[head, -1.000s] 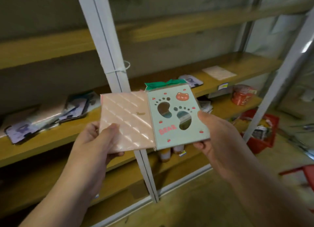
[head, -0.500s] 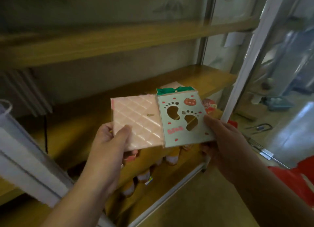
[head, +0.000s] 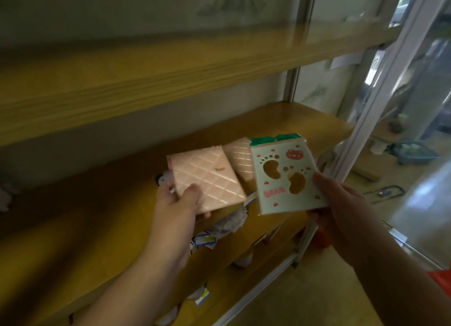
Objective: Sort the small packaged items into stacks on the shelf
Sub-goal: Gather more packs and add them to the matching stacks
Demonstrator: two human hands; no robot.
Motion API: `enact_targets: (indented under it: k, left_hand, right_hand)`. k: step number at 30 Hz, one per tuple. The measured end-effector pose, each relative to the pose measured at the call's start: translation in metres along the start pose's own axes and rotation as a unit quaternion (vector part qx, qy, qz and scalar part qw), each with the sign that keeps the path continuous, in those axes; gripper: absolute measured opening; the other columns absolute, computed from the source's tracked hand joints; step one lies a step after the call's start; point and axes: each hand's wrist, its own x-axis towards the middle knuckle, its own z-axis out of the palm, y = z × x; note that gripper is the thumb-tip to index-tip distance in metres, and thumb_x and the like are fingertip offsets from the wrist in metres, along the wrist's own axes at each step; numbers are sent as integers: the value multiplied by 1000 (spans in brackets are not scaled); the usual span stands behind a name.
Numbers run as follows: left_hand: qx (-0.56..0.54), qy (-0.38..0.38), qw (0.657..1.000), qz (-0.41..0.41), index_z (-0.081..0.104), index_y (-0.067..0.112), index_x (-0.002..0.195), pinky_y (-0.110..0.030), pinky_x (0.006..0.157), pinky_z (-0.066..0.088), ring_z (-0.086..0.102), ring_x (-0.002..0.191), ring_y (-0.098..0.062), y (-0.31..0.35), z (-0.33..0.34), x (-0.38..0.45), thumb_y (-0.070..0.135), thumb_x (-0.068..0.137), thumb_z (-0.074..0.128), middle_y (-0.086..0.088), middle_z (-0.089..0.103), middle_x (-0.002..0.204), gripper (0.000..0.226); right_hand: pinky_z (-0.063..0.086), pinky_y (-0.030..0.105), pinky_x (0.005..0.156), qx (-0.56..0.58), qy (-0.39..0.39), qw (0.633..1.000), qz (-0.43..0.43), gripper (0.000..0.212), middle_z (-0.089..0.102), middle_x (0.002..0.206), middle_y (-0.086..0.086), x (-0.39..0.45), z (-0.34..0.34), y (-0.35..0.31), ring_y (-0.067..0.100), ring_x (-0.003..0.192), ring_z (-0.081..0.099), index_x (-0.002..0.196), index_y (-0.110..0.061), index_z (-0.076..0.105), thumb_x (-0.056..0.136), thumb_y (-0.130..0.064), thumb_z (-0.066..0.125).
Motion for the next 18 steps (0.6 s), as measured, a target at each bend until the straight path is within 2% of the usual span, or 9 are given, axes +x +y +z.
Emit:
enact_targets:
  k: [4,6,8,10,12,14,15,16,18]
  left_hand:
    - [51,23,998,16,56,28,115,-25,59,57,74,84,-14,-16,45,28,23,93,65,4,76,98,24]
    - [85,28,996,13,54,25,121,-35,70,61,73,90,-18,-22,71,41,26,92,67,2,73,106,32]
    - [104,31,994,4,53,27,121,-42,83,59,70,95,-18,-25,98,53,27,92,68,3,71,110,33]
    - [126,47,991,14,53,32,114,-36,81,57,68,95,-14,-28,122,63,28,92,68,6,69,110,28]
    - [181,72,980,39,53,30,115,-24,69,51,65,92,-7,-28,141,71,30,91,69,12,67,107,29]
    - [270,98,955,73,54,29,116,-20,63,44,62,90,-3,-29,151,76,32,89,71,18,64,100,32]
    - [323,106,936,95,55,28,116,-21,64,43,61,91,-5,-30,155,77,32,89,71,17,63,99,31]
    - [377,111,912,113,57,26,117,-24,70,44,62,96,-13,-32,157,79,31,90,69,12,64,103,31]
    - [461,134,871,107,55,18,133,-33,84,42,55,114,-30,-34,164,82,30,93,65,-6,59,125,43]
  right_hand:
    - [60,36,69,-10,-5,1000,23,43,75,107,13,50,-31,-10,28,95,73,114,-12,67,82,-40,68]
    - [59,46,83,-45,-25,999,11,46,73,114,11,73,-47,-18,29,103,71,116,-18,66,79,-45,71]
    - [55,50,90,-81,-43,996,6,50,72,117,9,95,-63,-28,28,105,70,115,-23,67,74,-50,73]
    - [55,50,90,-60,-49,996,38,48,75,109,9,119,-80,-37,29,99,72,114,-21,69,74,-48,73]
    - [54,51,91,-58,-54,995,59,45,77,104,7,144,-93,-49,29,96,73,111,-22,69,73,-45,74]
    - [53,53,92,-77,-71,992,65,39,77,104,5,166,-102,-57,28,96,73,110,-25,69,76,-44,74]
    - [53,54,93,-96,-84,990,63,34,77,104,4,175,-106,-60,27,97,73,109,-27,69,80,-44,72]
    - [52,54,94,-111,-97,987,58,30,77,103,3,183,-109,-62,26,97,73,109,-28,69,84,-44,70]
    - [52,54,94,-135,-124,982,50,28,77,102,0,197,-115,-65,22,94,74,109,-29,69,86,-46,67]
